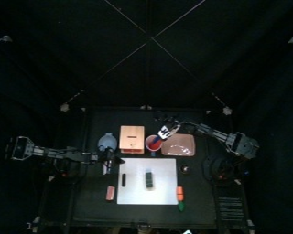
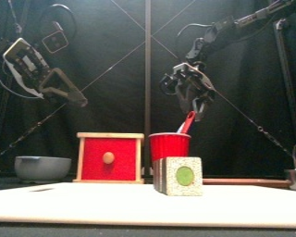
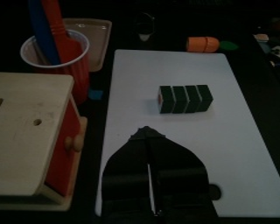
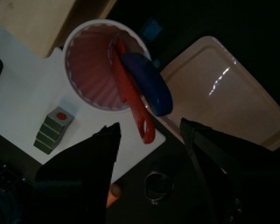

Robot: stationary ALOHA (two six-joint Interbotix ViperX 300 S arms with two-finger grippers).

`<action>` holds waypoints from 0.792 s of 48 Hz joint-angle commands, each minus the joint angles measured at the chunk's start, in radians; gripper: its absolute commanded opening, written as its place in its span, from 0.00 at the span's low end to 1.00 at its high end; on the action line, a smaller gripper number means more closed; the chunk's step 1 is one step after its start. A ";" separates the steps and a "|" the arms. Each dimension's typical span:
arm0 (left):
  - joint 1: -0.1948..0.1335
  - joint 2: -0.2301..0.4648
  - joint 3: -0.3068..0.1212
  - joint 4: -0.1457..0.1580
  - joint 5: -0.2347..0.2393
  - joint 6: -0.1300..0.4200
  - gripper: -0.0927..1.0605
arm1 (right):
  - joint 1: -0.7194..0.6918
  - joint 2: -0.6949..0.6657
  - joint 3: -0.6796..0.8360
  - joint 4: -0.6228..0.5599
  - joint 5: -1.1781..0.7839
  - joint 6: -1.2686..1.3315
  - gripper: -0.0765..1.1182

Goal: Place sushi on board then cut the sushi with the knife then place the pieces on the plate
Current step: Pick knife at handle with right hand

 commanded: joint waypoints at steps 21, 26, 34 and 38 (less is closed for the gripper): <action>0.038 -0.003 0.008 -0.017 -0.005 0.005 0.08 | 0.031 0.011 -0.052 0.038 0.049 0.020 0.81; 0.038 -0.003 0.008 -0.017 -0.003 0.005 0.08 | 0.044 0.018 -0.058 0.049 0.049 0.020 0.81; 0.038 -0.003 0.009 -0.017 -0.005 0.003 0.08 | 0.051 0.034 -0.083 0.060 0.060 0.020 0.81; 0.038 -0.003 0.011 -0.017 -0.003 0.003 0.08 | 0.052 0.044 -0.097 0.061 0.064 0.020 0.81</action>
